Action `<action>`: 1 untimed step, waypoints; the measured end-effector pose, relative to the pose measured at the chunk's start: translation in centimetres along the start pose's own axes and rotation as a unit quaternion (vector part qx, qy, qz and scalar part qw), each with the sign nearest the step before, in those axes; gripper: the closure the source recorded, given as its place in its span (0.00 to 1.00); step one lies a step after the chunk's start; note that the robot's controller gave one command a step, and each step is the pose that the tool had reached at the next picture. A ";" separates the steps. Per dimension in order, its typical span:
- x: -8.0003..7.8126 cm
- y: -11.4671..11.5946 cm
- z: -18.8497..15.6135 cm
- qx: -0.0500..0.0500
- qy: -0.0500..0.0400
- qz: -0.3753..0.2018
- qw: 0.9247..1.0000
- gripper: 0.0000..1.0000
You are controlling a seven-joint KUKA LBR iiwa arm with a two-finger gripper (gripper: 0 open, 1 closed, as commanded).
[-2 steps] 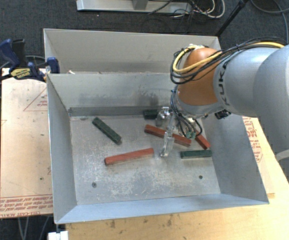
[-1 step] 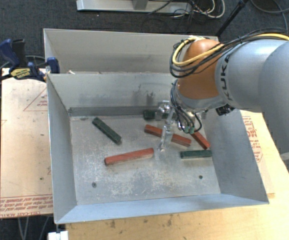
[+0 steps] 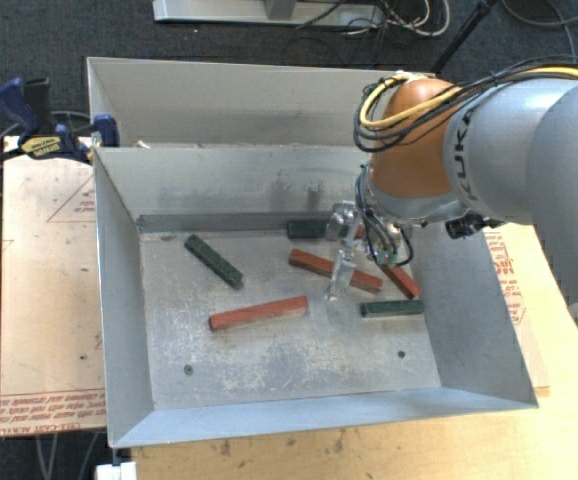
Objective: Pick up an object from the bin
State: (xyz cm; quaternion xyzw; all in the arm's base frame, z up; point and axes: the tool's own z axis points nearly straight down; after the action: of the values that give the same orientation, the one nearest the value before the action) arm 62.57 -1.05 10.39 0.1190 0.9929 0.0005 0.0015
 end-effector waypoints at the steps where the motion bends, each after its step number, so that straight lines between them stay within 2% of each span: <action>1: -0.5 1.6 3.1 0.000 -0.002 0.058 0.998 0.00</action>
Offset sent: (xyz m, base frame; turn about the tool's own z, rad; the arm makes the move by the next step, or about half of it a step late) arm 0.0063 0.0149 -0.0339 0.1180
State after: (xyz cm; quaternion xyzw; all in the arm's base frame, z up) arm 63.46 0.39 7.29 0.1765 0.9843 0.0002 0.0038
